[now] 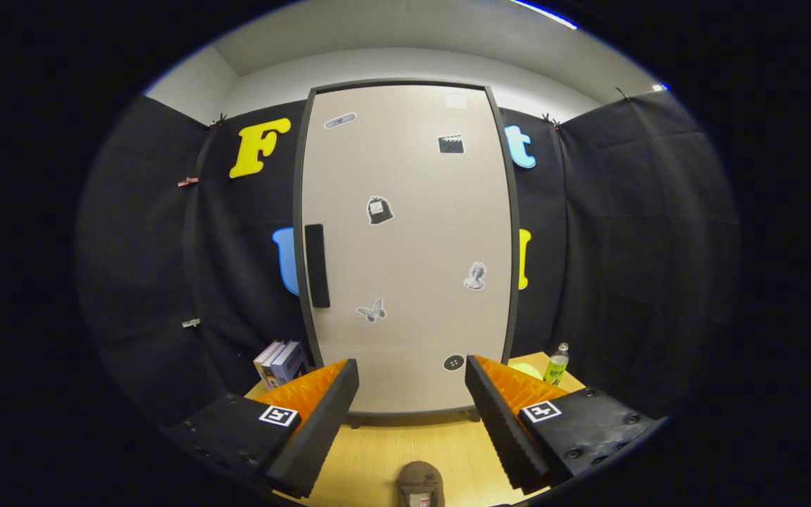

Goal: Open the shoe cabinet door, grab the shoes and put them into the shoe cabinet, then close the shoe cabinet door.

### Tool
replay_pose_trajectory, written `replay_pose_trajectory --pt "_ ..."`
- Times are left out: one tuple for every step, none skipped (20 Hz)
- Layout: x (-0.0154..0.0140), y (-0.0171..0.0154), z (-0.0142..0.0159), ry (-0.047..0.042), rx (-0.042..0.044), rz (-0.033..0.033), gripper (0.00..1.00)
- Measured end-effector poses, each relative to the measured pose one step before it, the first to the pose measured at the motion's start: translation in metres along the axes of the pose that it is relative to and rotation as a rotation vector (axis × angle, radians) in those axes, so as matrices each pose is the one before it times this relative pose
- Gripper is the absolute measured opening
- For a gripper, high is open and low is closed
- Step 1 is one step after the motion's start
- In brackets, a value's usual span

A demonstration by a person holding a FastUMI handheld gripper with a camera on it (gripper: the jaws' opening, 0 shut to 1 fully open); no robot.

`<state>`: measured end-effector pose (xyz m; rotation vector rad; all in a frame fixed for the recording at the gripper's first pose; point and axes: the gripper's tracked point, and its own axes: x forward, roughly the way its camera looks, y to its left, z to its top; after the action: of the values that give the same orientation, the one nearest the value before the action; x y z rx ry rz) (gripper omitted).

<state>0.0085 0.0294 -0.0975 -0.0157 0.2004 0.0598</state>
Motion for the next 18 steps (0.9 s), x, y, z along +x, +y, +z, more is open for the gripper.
replay_pose_trajectory --pt "0.00754 0.00920 -0.00287 0.00956 -0.00073 0.01529 0.99" --pt "0.00814 0.01080 -0.00059 0.00399 -0.00136 0.01796 0.99" --pt "0.01014 0.01122 0.00204 -0.00390 -0.00351 0.01839 0.99" --pt "0.00918 0.01226 0.00265 -0.00545 -0.00789 0.01817 0.99" --pt "0.01072 0.01084 0.00251 -0.00575 -0.00899 0.01488 0.99" --pt "0.01119 0.01104 0.00304 -0.00649 -0.00703 0.01180 0.99" --pt "0.01106 0.01009 0.00321 -0.00564 -0.00349 0.01089 0.99" --pt "0.01076 0.00917 0.00352 -0.00769 -0.00111 0.00730 0.99" --pt "0.01003 0.00822 0.00333 -0.00684 0.00029 0.00727 0.99" --pt "0.01101 0.00633 0.00220 -0.00703 -0.00057 0.00209 0.99" --pt "0.01066 0.00495 0.00143 -0.00584 0.00005 -0.00039 0.99" --pt "0.00989 0.00432 0.00111 -0.00353 0.00054 -0.00505 0.98" --pt "0.01009 0.00217 0.00026 -0.00127 0.00268 -0.00768 0.98" --pt "0.00944 0.00127 0.00039 -0.00048 0.00129 -0.01051 0.98" --pt "0.00818 0.00053 0.00044 0.00096 0.00110 -0.01043 0.98" --pt "0.00816 0.00077 0.00095 -0.00278 0.00208 -0.01076 0.98" --pt "0.00651 0.00105 0.00123 -0.00252 0.00257 -0.00619 0.98" --pt "0.00620 0.00035 0.00136 -0.00255 0.00056 -0.00735 0.98"
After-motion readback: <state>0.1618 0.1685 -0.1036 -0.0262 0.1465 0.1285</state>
